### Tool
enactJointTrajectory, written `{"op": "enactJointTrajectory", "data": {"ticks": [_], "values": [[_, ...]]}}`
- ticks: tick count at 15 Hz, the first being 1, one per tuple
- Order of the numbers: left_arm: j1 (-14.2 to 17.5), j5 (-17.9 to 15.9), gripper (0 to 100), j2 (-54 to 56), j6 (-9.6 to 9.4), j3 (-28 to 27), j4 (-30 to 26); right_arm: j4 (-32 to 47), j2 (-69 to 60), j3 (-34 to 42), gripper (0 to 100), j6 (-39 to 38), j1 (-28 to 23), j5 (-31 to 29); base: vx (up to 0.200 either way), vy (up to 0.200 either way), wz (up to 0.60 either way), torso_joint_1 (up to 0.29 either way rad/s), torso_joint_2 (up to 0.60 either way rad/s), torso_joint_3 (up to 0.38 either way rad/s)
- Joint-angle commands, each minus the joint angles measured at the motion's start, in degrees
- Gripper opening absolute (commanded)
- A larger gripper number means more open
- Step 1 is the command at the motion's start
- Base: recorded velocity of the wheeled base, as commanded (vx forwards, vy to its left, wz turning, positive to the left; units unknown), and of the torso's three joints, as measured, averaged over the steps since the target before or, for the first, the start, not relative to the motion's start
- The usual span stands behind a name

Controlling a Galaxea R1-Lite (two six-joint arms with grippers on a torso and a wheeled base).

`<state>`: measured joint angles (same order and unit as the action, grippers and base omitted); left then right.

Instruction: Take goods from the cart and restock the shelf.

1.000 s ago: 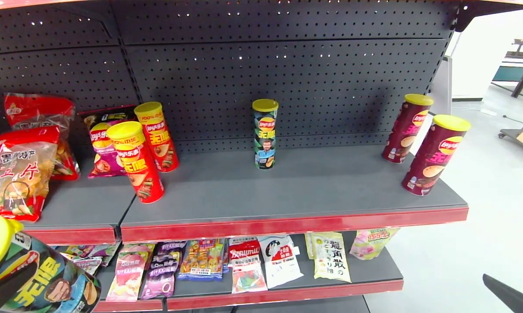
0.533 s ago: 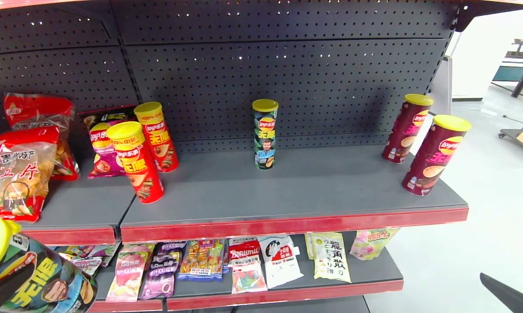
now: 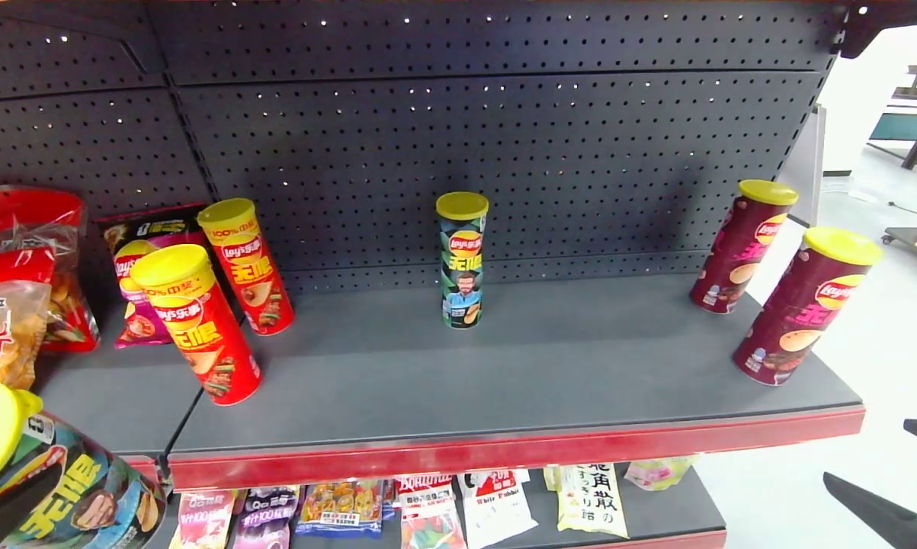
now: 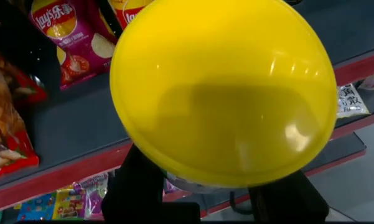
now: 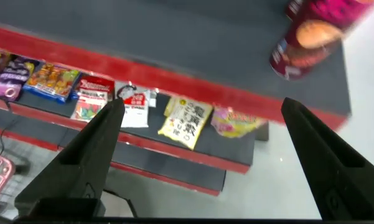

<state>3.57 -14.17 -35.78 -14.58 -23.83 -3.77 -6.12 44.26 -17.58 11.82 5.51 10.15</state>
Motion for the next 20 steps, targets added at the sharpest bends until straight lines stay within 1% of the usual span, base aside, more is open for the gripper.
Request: {"op": "enactJointTrajectory", "data": {"ticks": [1, 3, 4, 5, 6, 8, 9, 12, 14, 16, 20], "values": [[0.03, -0.16, 0, 0.97, -0.19, 0.45, -0.1, -0.47, 5.66, -3.08, 100, 0.57, 5.48, 0.3, 0.0, 0.0, 0.0, 0.0, 0.0, 0.0], [0.03, -0.16, 0, 2.73, -0.19, 1.33, -0.8, -0.82, 12.78, -7.73, 100, 0.13, 8.82, 0.22, 0.0, 0.0, 0.0, 0.0, 0.0, 0.0], [-0.06, -0.25, 0, 4.67, -0.19, 1.33, -3.09, -2.14, 18.67, -11.16, 100, -0.14, 10.75, 0.22, 0.0, 0.0, 0.0, 0.0, 0.0, 0.0], [-0.06, -0.34, 0, 5.81, -0.1, 1.33, -4.49, -5.13, 22.09, -12.66, 100, -0.49, 12.07, 0.13, 0.0, 0.0, 0.0, 0.0, 0.0, 0.0], [-0.06, -0.6, 0, 7.57, 0.25, 1.16, -6.43, -12.43, 28.95, -13.62, 100, -1.1, 15.23, -0.84, 0.0, 0.0, 0.0, 0.0, 0.0, 0.0], [-0.06, -1.48, 0, 9.15, 0.34, 0.89, -7.13, -23.24, 38.44, -14.59, 100, -3.04, 19.8, -4.27, 0.0, 0.0, 0.0, 0.0, 0.0, 0.0], [-0.06, -1.74, 0, 9.15, 0.34, 0.54, -7.13, -25.43, 41.96, -16.35, 100, -4.44, 20.77, -4.62, 0.0, 0.0, 0.0, 0.0, 0.0, 0.0], [-0.06, -1.65, 0, 9.06, 0.52, -0.16, -7.04, -26.31, 51.54, -27.33, 100, -6.2, 20.86, -4.71, 0.0, 0.0, 0.0, 0.0, 0.0, 0.0], [-0.06, -1.57, 0, 8.97, 0.43, -0.43, -7.04, -26.31, 55.4, -32.08, 100, -6.46, 20.94, -4.62, 0.0, 0.0, 0.0, 0.0, 0.0, 0.0], [-0.06, -1.3, 0, 8.62, 0.52, -0.86, -7.13, -26.4, 60.77, -38.41, 100, -6.55, 20.86, -4.62, 0.0, 0.0, 0.0, 0.0, 0.0, 0.0], [0.03, -1.13, 0, 7.92, 0.52, -0.95, -7.13, -26.4, 68.85, -49.57, 100, -7.08, 22.44, -4.71, 0.0, 0.0, 0.0, 0.0, 0.0, 0.0]]}}
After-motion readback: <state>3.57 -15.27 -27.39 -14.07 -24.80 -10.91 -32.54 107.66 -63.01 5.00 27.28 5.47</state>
